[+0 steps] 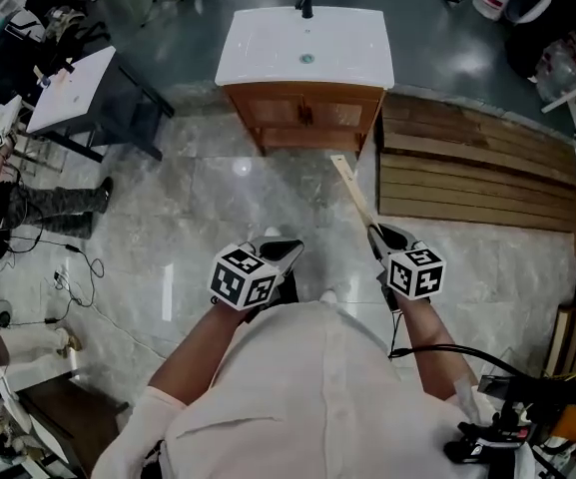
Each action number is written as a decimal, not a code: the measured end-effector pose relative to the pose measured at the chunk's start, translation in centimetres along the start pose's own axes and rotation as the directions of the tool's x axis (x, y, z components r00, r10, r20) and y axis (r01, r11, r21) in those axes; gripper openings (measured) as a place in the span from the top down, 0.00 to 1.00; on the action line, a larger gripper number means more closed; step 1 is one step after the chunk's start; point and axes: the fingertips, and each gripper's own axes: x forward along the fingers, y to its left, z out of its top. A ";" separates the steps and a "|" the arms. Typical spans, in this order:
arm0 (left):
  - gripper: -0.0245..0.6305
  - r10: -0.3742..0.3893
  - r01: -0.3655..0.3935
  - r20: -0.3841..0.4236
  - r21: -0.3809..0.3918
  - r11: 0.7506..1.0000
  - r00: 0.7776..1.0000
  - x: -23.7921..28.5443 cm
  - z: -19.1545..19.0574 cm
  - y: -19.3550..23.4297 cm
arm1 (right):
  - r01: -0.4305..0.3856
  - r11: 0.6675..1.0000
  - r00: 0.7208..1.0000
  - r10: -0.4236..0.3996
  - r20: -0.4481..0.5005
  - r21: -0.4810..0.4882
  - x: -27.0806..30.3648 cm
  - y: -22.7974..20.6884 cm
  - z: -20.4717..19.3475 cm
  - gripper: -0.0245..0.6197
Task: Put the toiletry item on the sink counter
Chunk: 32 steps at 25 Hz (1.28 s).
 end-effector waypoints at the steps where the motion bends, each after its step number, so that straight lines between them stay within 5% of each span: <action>1: 0.95 -0.008 0.008 0.004 0.001 1.000 1.000 0.3 0.6 0.9 | 0.005 1.000 1.000 -0.005 0.003 0.000 0.9 -0.2 0.9 0.92; 16: 0.95 -0.068 0.067 0.012 0.078 0.995 0.998 -2.7 10.8 21.0 | 0.073 0.995 0.995 -0.077 0.069 0.061 22.0 0.0 16.5 0.92; 32: 0.95 0.056 -0.051 0.063 -0.075 0.996 0.996 -5.0 15.6 35.0 | 0.057 0.982 0.994 -0.072 0.080 0.181 44.0 -2.6 28.3 0.92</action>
